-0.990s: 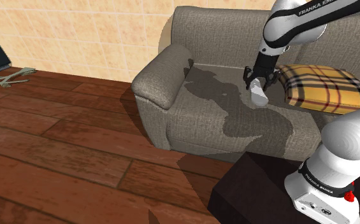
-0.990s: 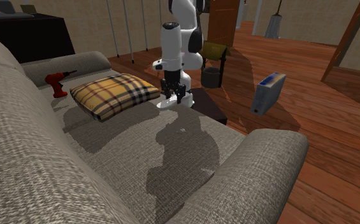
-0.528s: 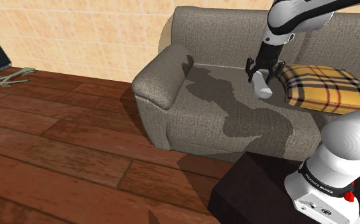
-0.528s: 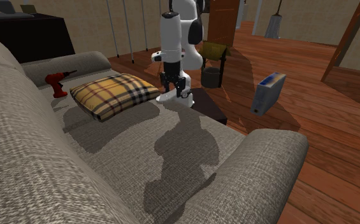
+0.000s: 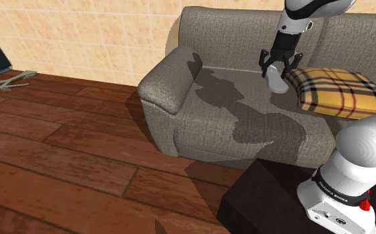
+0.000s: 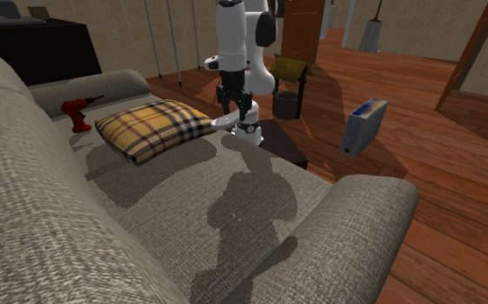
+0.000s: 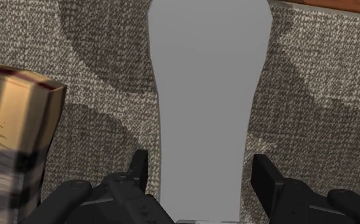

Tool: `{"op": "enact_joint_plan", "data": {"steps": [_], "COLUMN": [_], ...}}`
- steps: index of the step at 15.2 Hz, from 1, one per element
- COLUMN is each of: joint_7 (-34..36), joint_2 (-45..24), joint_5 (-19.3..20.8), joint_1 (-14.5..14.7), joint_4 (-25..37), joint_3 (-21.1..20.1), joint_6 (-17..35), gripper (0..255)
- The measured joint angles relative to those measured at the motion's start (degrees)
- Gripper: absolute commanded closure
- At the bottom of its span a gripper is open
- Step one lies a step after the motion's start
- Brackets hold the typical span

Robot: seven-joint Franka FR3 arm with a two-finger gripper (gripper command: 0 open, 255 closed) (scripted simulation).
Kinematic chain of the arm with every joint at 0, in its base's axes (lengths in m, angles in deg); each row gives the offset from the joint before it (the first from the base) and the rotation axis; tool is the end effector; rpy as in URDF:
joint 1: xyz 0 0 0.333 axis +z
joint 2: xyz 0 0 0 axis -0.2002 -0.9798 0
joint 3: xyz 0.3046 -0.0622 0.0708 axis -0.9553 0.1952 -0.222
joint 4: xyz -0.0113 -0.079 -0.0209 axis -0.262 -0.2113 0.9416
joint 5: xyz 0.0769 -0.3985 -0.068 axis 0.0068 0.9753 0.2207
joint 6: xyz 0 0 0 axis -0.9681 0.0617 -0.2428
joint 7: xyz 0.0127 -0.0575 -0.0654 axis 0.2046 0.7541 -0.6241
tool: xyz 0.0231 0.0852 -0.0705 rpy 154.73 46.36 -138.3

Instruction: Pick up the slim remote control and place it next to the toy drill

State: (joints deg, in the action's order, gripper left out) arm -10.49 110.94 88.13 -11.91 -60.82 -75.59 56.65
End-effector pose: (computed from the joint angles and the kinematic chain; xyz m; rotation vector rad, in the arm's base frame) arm 0.3585 -0.1490 0.4763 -2.7978 1.3980 -0.0135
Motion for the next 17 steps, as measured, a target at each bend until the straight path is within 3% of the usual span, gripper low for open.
{"op": "enact_joint_plan", "data": {"steps": [12, 17], "joint_7": [0.08, -4.59], "joint_2": [0.42, 4.56], "joint_5": [0.09, 2.51], "joint_1": [-0.04, -2.02], "joint_4": [8.82, 6.60], "joint_3": [0.09, 4.03], "joint_6": [-9.25, -11.17], "gripper": [255, 255]}}
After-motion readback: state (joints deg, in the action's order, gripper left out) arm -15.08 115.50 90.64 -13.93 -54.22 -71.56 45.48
